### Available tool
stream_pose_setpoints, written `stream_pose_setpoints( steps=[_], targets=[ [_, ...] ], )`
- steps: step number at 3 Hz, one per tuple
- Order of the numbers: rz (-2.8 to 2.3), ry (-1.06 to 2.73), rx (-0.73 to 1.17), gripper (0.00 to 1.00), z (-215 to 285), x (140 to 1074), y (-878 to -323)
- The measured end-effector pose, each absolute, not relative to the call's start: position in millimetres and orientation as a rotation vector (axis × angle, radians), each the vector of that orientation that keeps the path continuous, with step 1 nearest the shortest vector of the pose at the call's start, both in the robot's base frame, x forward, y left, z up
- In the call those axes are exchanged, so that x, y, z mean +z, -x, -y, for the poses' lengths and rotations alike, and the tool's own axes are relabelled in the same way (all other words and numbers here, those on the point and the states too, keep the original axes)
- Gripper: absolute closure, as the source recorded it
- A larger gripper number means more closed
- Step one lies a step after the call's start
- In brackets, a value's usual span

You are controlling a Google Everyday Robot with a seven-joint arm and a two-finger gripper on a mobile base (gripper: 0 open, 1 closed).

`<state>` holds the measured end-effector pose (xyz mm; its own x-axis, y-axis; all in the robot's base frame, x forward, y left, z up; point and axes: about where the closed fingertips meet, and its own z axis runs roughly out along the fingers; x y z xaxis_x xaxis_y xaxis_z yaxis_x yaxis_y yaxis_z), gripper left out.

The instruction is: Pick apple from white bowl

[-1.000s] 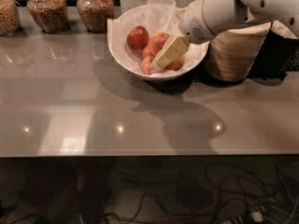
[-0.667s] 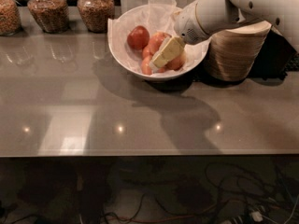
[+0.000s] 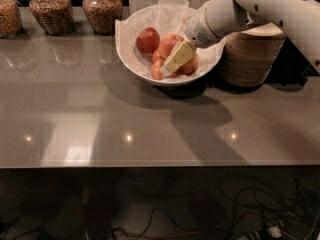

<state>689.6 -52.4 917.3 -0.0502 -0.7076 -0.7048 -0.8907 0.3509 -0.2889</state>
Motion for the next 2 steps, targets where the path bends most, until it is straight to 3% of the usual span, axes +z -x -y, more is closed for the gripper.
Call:
stream_pose_setpoints(
  steps=[2],
  targets=[
    [-1.869,1.424,0.286,0.43,61.8,903.5,-693.6]
  ],
)
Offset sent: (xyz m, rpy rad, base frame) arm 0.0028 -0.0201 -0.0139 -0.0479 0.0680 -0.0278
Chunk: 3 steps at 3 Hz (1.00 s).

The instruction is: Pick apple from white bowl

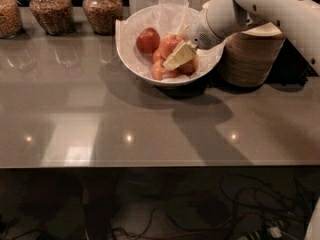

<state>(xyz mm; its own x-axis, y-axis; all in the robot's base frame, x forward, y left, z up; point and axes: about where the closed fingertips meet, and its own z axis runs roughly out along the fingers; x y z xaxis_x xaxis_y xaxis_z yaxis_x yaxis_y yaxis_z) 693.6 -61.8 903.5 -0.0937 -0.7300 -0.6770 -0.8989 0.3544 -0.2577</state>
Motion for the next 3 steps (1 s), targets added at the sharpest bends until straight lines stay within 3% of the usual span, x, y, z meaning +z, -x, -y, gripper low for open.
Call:
stream_pose_setpoints(
  steps=[2,3],
  targets=[
    [-1.937,1.434,0.299,0.90,79,909,-683],
    [-1.932,1.420,0.304,1.00,93,921,-671]
  ],
)
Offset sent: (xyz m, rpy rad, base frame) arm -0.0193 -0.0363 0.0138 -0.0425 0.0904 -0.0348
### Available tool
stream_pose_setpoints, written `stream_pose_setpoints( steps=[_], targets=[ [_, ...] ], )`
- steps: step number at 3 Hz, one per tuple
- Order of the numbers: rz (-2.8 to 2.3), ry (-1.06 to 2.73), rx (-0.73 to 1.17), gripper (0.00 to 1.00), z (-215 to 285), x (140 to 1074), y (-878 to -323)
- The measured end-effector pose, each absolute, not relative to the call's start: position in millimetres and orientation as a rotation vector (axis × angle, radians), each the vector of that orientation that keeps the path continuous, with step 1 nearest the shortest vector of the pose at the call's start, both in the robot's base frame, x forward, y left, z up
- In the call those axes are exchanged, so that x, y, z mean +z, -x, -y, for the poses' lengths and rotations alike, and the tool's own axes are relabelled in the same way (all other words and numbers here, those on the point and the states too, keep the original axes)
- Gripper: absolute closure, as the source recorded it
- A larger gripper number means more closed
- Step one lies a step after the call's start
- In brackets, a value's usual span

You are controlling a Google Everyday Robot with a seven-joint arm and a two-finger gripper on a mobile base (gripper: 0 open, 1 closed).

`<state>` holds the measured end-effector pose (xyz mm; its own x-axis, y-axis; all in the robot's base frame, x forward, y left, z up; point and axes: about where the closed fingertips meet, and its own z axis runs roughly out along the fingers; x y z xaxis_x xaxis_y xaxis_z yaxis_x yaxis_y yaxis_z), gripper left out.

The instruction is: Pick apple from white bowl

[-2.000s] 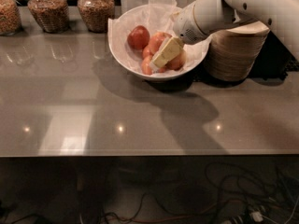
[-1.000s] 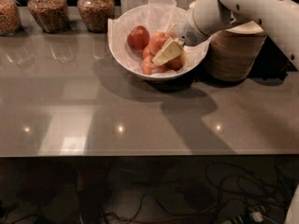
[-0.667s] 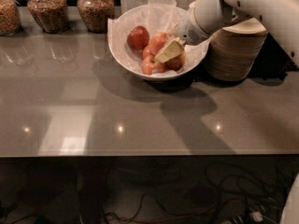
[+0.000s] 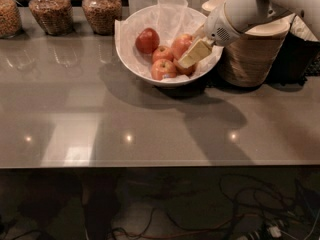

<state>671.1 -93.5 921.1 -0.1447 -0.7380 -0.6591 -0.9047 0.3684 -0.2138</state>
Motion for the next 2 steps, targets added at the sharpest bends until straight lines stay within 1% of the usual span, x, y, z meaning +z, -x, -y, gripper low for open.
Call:
stream_pose_setpoints(
  steps=[1,2],
  targets=[
    [-1.874,1.420,0.303,1.00,110,943,-642],
    [-1.791,1.470,0.316,1.00,129,968,-593]
  ],
)
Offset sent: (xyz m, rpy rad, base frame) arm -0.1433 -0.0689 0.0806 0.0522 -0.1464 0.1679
